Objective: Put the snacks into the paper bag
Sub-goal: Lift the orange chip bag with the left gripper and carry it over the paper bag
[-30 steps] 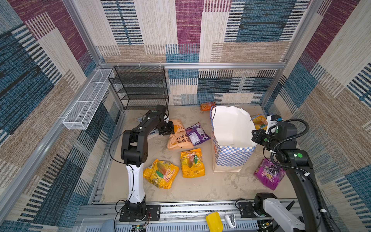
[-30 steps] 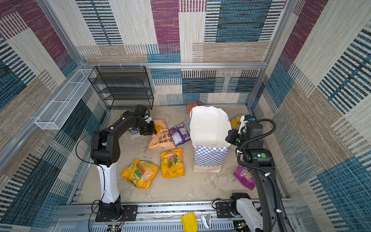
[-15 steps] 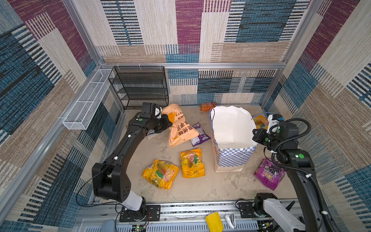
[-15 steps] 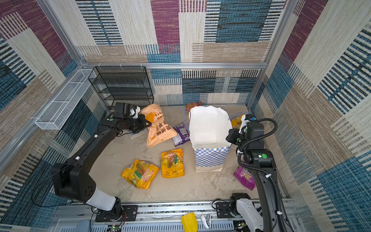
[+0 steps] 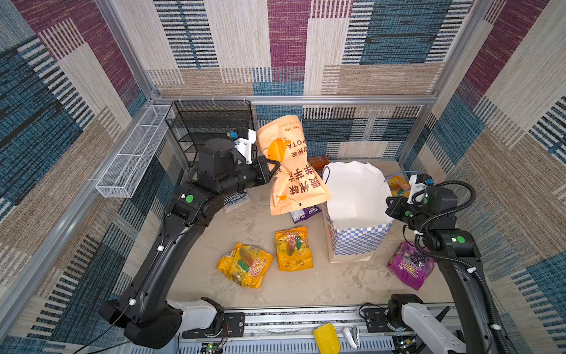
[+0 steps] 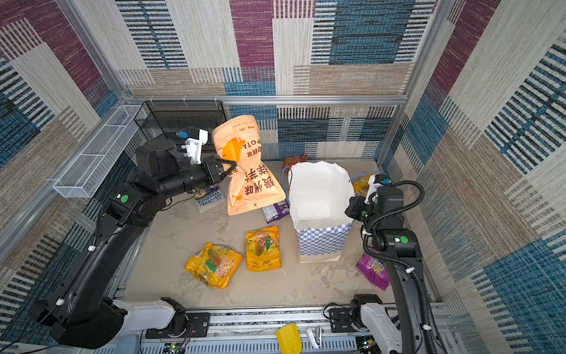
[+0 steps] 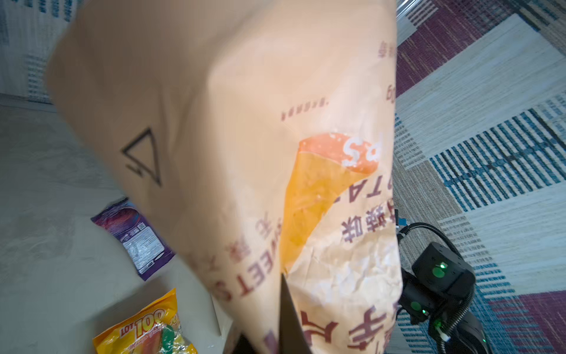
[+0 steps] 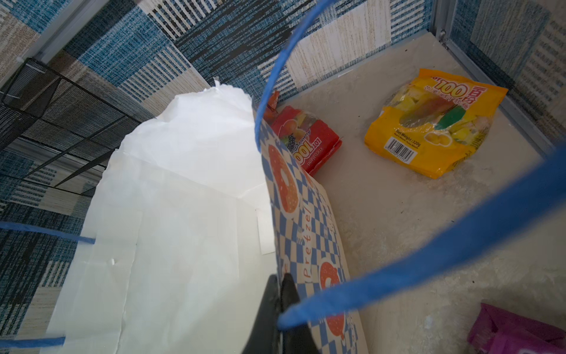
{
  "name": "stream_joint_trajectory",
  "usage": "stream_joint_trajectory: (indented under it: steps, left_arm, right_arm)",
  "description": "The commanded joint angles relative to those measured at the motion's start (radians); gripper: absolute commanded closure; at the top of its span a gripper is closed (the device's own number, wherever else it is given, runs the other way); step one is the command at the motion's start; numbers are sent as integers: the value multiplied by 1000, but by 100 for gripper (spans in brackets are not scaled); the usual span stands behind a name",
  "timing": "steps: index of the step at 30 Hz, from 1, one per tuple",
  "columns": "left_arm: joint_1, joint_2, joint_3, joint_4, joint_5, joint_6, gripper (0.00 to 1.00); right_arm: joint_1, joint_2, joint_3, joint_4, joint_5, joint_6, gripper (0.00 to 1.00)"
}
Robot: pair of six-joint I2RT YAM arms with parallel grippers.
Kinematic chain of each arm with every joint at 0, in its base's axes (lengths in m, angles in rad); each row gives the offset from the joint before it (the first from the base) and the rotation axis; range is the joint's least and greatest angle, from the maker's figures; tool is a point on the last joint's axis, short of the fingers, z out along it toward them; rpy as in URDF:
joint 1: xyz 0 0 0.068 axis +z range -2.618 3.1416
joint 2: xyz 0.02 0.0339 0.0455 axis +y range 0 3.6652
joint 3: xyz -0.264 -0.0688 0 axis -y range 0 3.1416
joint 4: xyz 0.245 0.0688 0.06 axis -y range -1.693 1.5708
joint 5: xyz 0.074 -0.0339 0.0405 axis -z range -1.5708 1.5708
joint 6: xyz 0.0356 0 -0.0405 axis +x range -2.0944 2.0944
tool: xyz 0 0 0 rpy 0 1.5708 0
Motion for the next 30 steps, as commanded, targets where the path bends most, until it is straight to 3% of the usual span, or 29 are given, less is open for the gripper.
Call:
stream_joint_trajectory:
  steps: [1,10,16,20,23,30]
  left_arm:
    - [-76,55,114,21,-85,42,92]
    - [-293,386,499,-113,-206,106,92]
    - [-388,554,650,-212,-379,135,95]
    - [-462,667,798,-285,-539,236,94]
    - [-485,701,814,-282,-621,253,93]
    - [-489,798,847,-266,-632,254,93]
  right_arm:
    - [1,4,1,25,15,-2,100]
    - [1,15,-4,31,12,10,100]
    - [1,11,-8,39,15,26,100]
    - [2,11,-22,46,16,32,100]
    - [2,8,-33,54,11,45,100]
    - [5,-5,-54,63,14,65,100]
